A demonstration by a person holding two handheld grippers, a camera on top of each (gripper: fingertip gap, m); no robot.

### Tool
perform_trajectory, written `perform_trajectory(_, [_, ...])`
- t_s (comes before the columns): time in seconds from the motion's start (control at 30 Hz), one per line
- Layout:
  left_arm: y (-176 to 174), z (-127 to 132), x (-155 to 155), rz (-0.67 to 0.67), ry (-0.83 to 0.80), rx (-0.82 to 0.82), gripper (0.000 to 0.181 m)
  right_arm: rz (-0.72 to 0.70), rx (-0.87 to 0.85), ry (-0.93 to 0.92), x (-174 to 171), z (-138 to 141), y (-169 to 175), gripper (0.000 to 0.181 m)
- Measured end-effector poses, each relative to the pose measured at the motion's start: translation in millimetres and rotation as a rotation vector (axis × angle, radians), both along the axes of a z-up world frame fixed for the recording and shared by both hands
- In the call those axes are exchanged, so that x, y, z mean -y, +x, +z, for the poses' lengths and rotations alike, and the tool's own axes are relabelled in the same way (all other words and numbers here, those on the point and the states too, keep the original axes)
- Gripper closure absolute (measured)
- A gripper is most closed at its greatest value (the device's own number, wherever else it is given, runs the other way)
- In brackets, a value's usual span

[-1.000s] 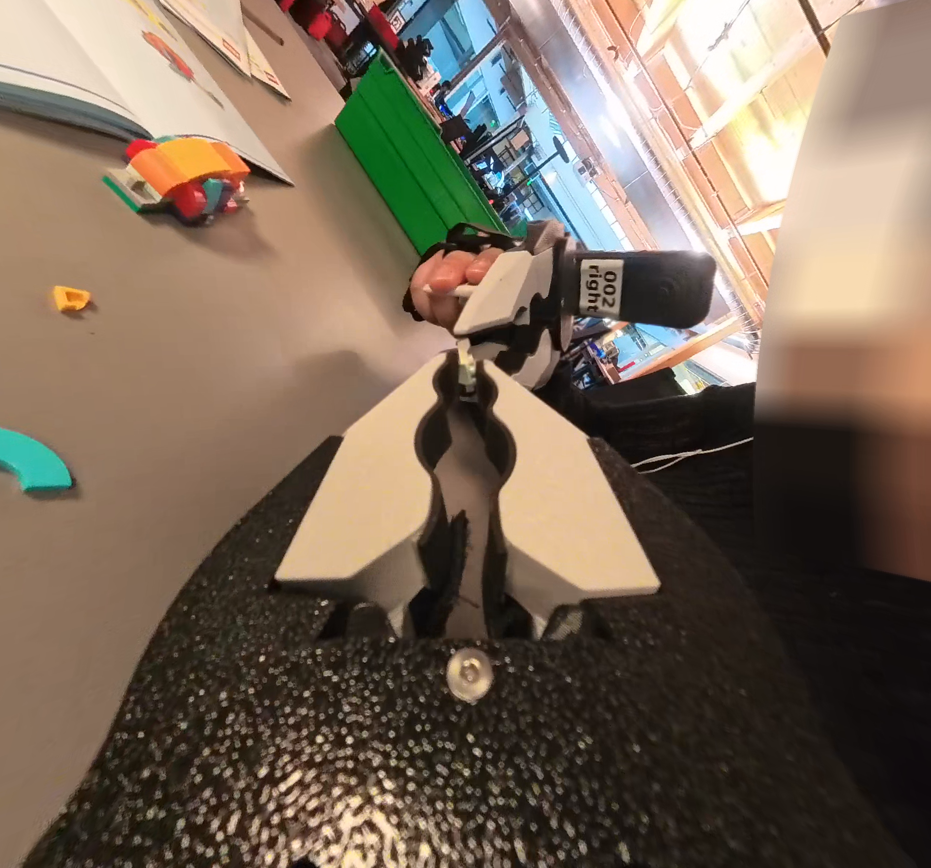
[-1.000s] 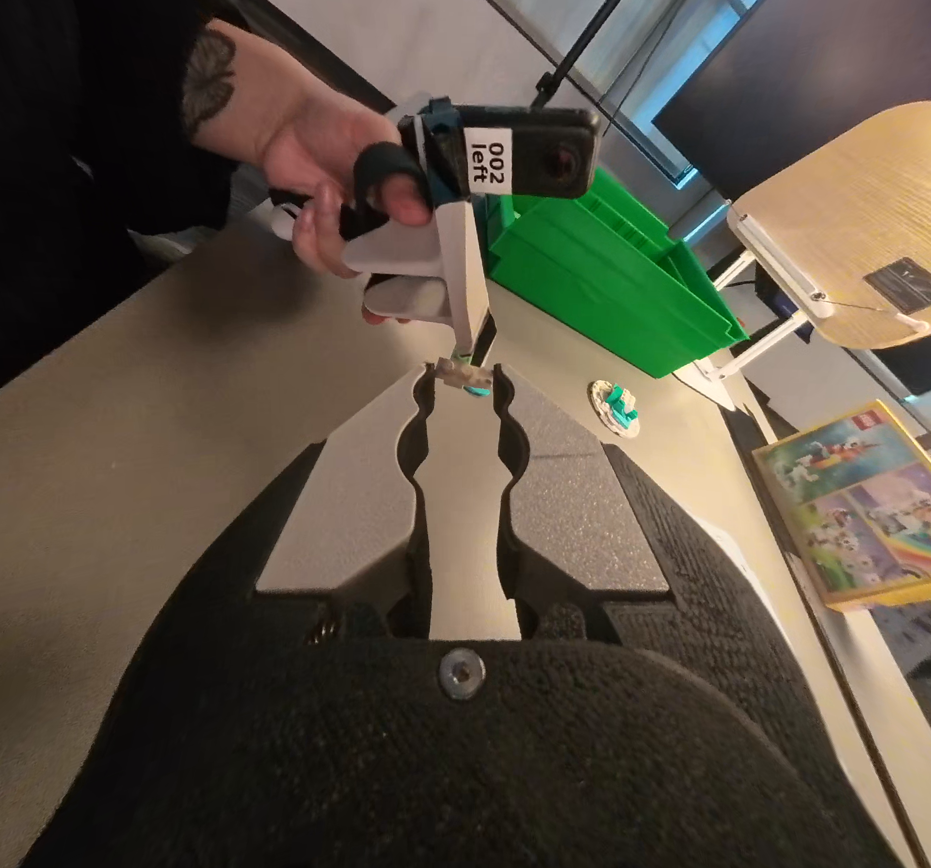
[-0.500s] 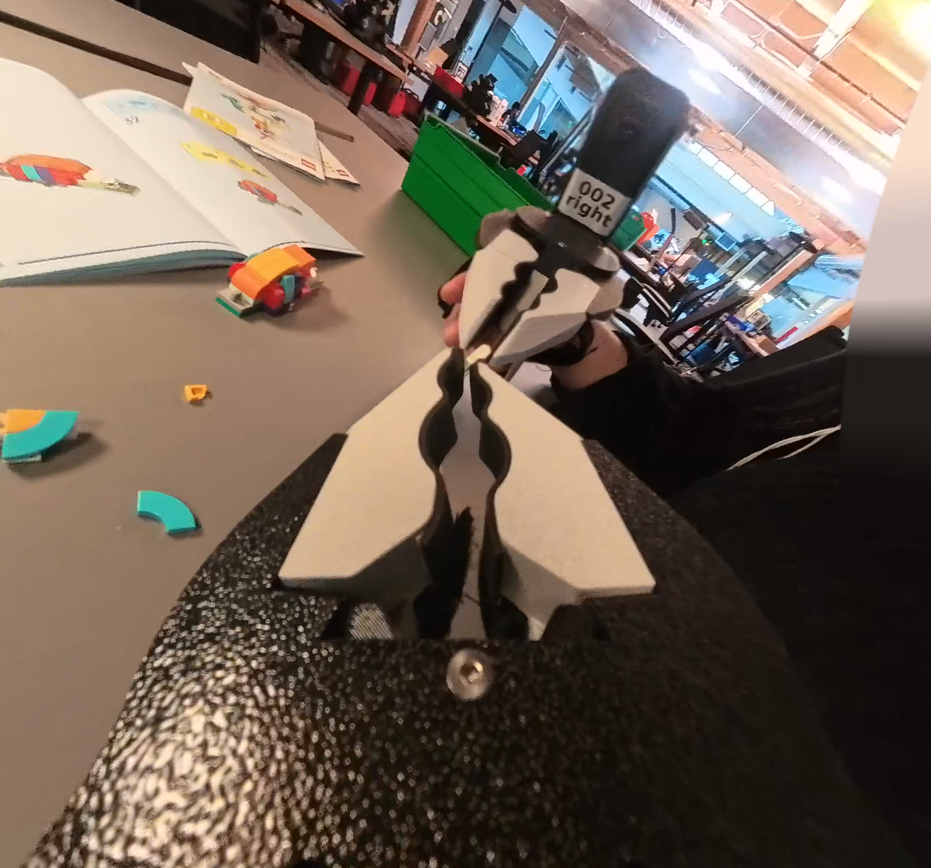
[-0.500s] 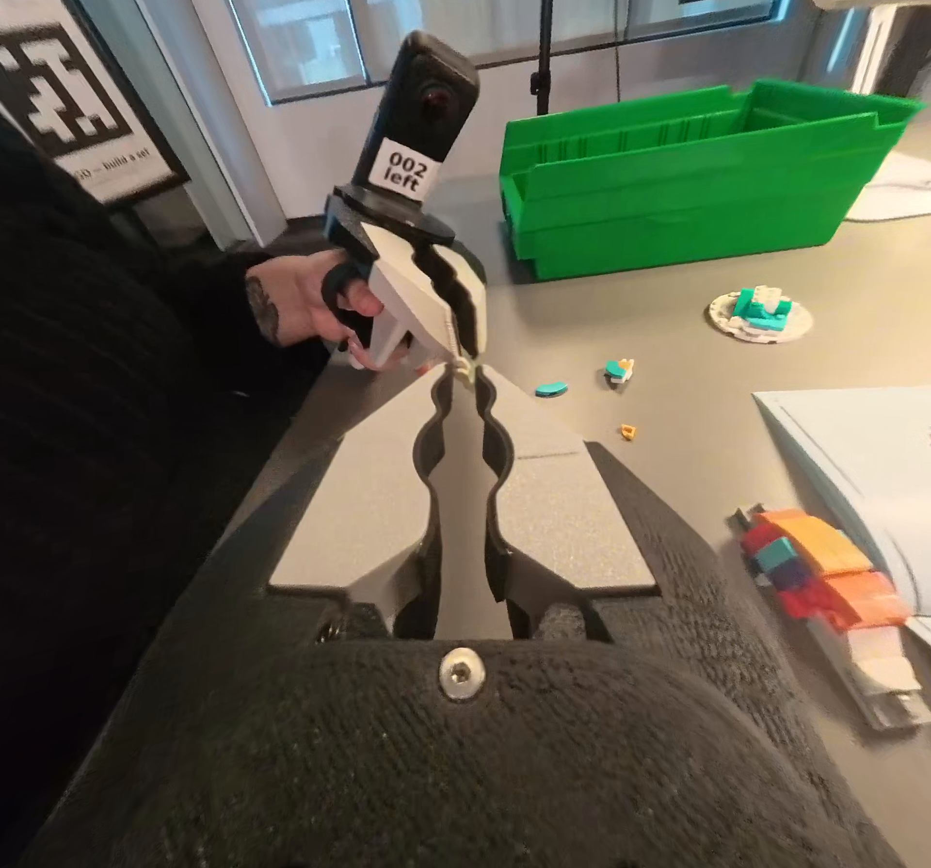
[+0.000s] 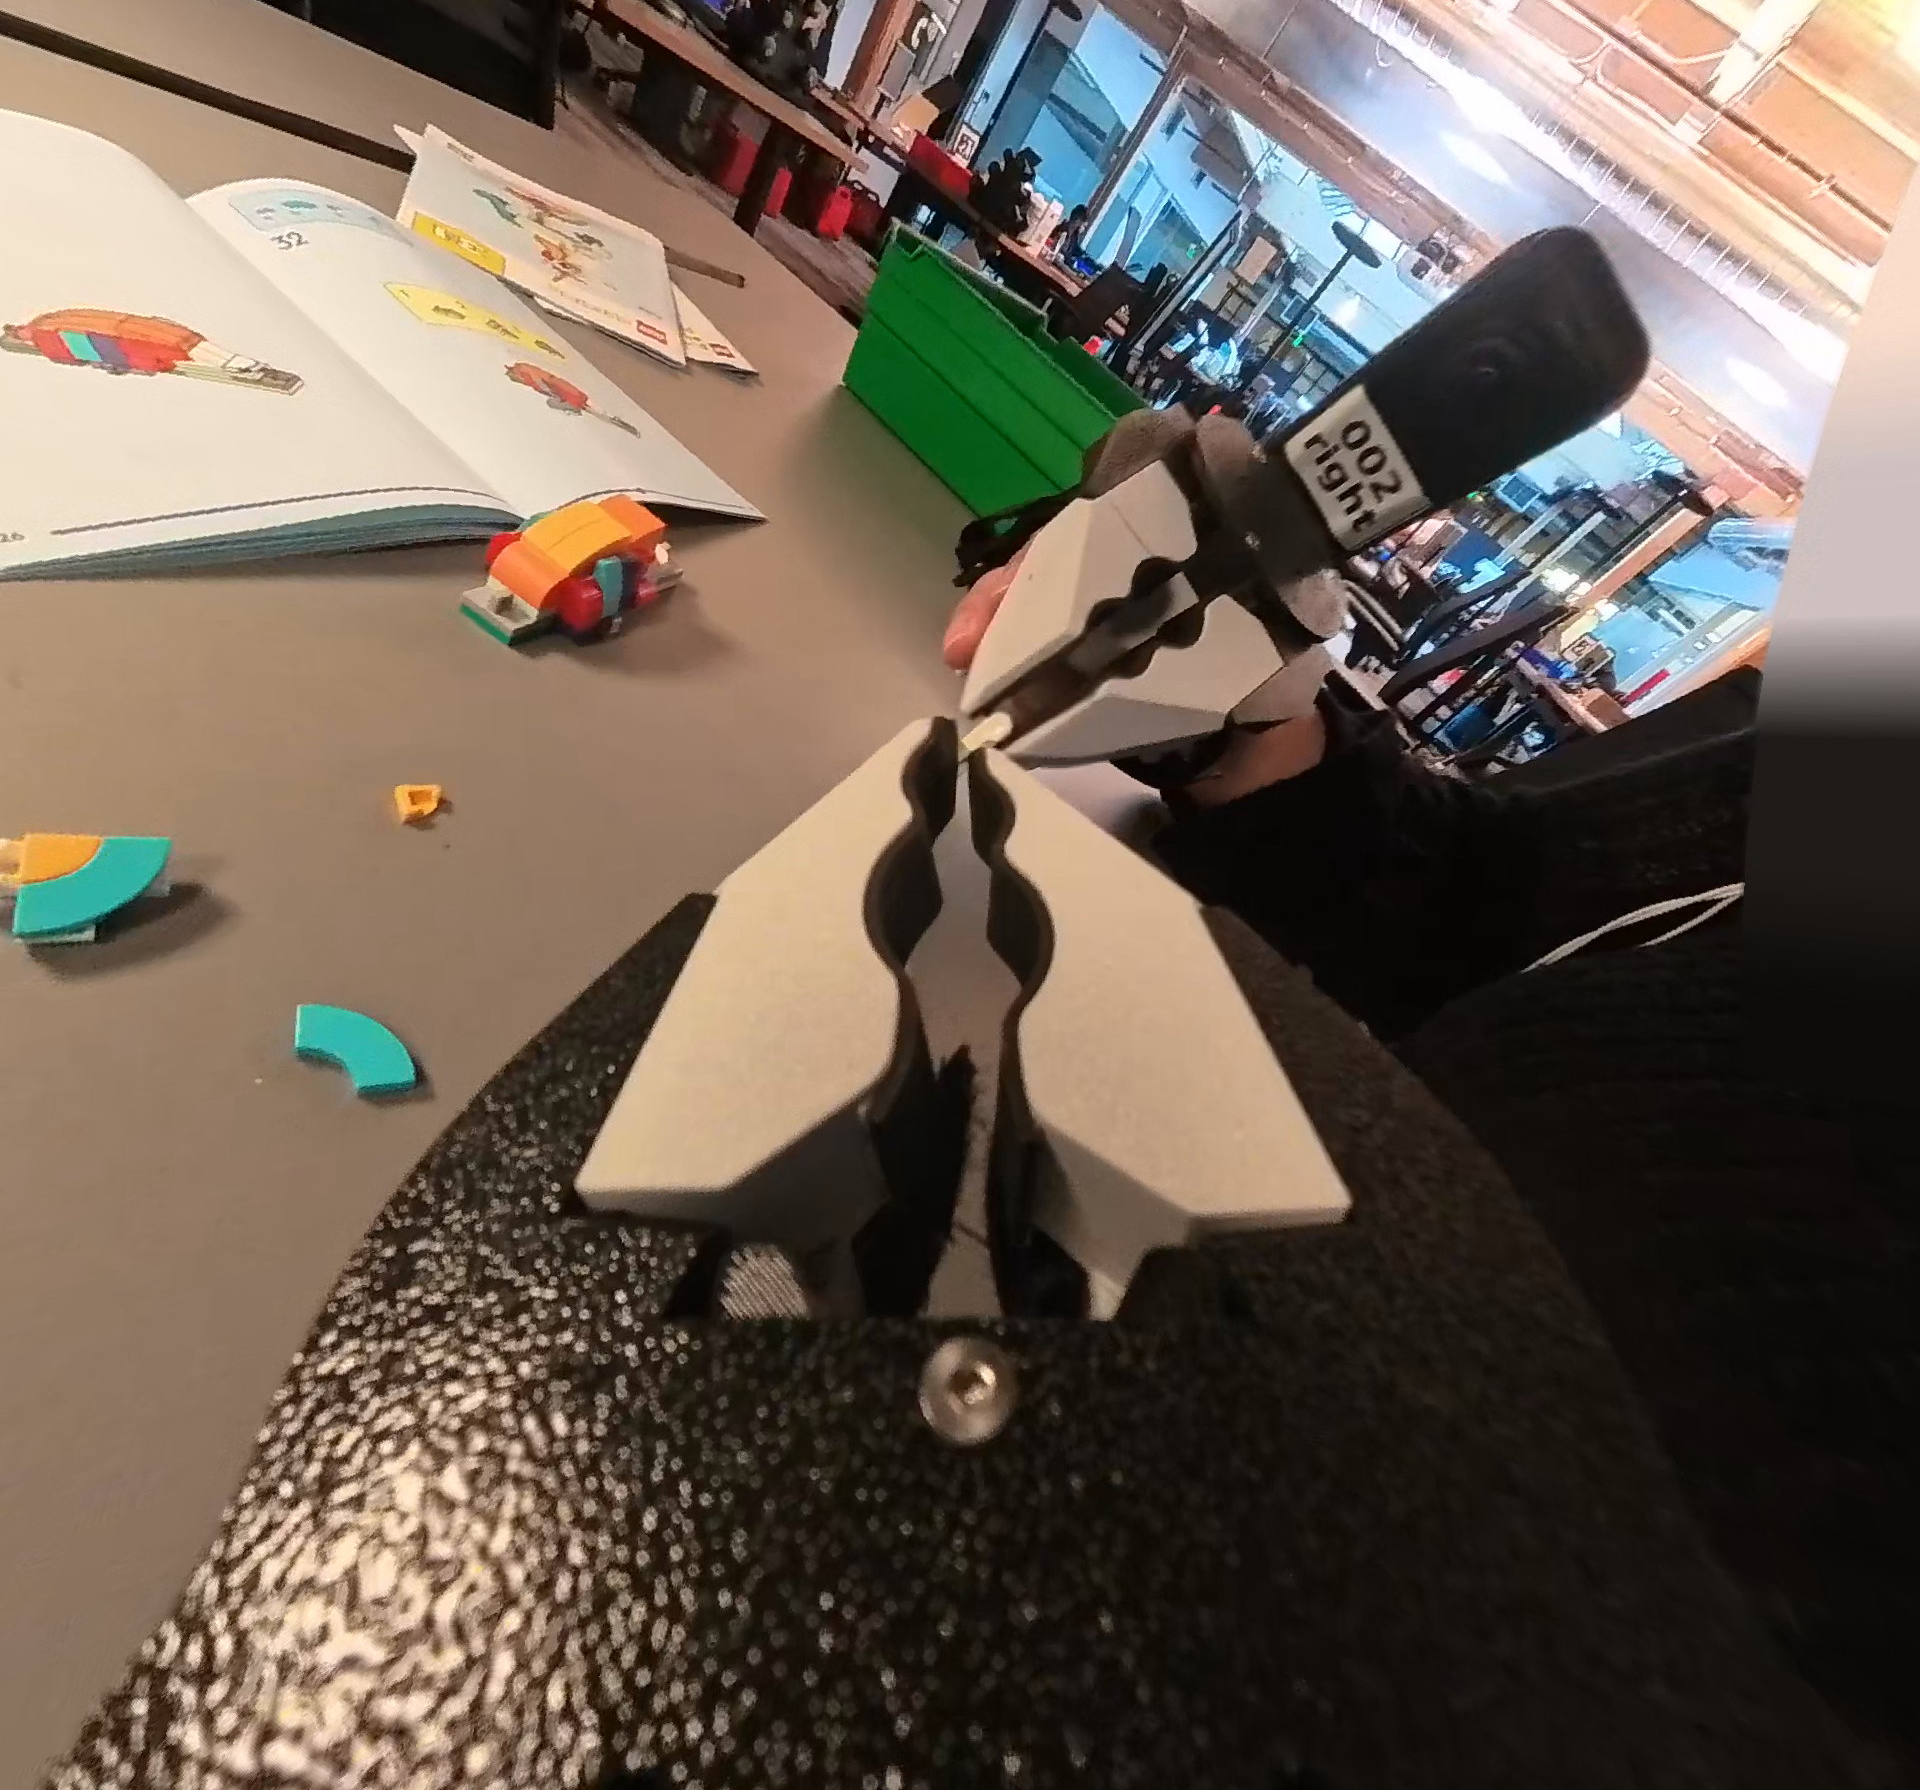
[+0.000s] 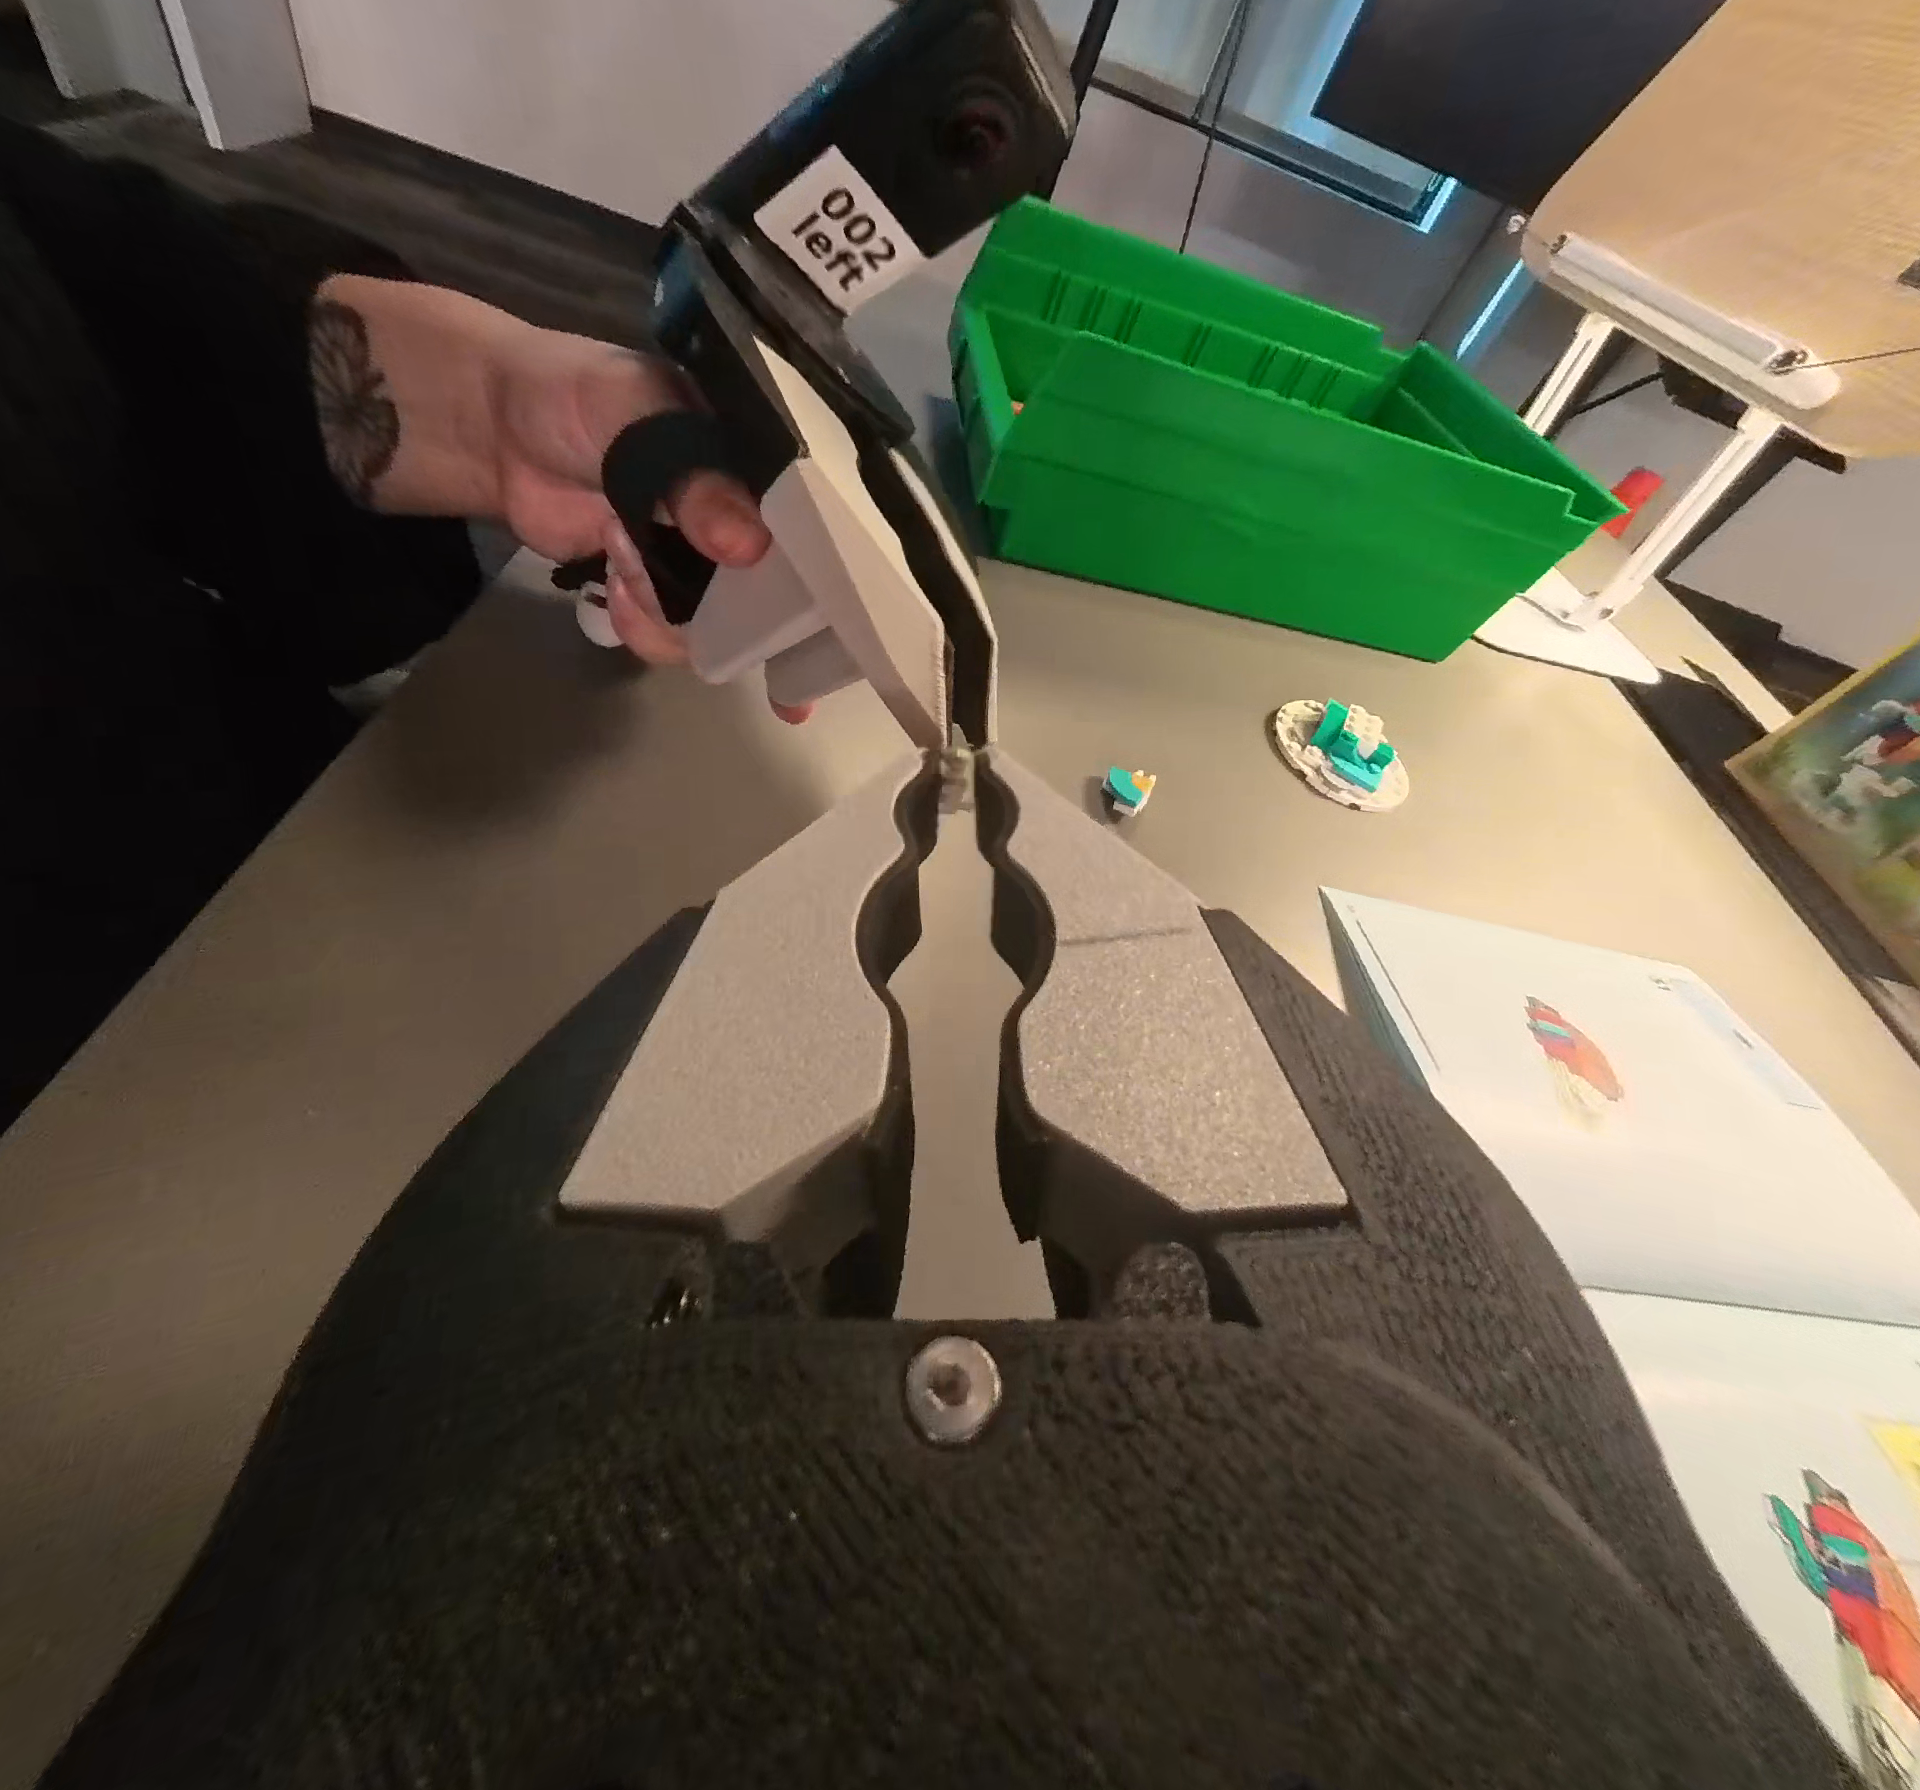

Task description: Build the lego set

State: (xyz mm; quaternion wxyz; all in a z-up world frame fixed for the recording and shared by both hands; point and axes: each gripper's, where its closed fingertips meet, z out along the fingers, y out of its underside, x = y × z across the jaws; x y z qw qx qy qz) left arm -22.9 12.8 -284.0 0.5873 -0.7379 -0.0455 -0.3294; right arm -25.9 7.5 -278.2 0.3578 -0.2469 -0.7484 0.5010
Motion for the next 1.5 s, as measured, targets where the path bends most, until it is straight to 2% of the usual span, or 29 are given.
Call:
perform_trajectory(0.43, [9,-9,-1,-0.014,-0.011,-0.075,0.181,0.054,0.045,0.097,0,-13,9,0.179])
perform_trajectory(0.57, [19,-10,0,-0.074,-0.006,-0.093,0.181,0.110,0.078,0.098,2,-13,19,0.179])
perform_trajectory(0.67, [11,-10,-1,-0.051,0.009,-0.169,0.181,0.202,0.155,0.089,12,-19,33,0.179])
perform_trajectory(0.77, [13,-11,4,-0.123,-0.015,-0.206,0.181,0.198,0.204,0.127,9,-28,35,0.179])
perform_trajectory(0.87, [19,-22,4,-0.222,-0.093,-0.248,0.181,0.188,0.225,0.073,-1,-23,38,0.178])
perform_trajectory(1.0, [23,-40,1,-0.396,-0.245,-0.298,0.181,0.121,0.216,-0.006,-28,-14,37,0.178])
perform_trajectory(1.1, [26,-47,-1,-0.532,-0.398,-0.416,0.181,0.049,0.195,-0.045,-51,-10,34,0.178])
perform_trajectory(1.17, [20,-50,-3,-0.585,-0.529,-0.551,0.181,-0.017,0.158,-0.072,-70,-5,31,0.178])
perform_trajectory(1.3, [-12,-54,-15,-0.564,-0.813,-0.920,0.181,-0.210,0.023,-0.104,-120,11,26,0.179])
perform_trajectory(1.4, [-17,-59,-20,-0.559,-0.958,-1.091,0.181,-0.367,-0.103,-0.113,-157,28,28,0.179])
perform_trajectory(1.5, [-13,-73,-18,-0.565,-1.051,-1.220,0.181,-0.467,-0.180,-0.109,-178,40,32,0.178])
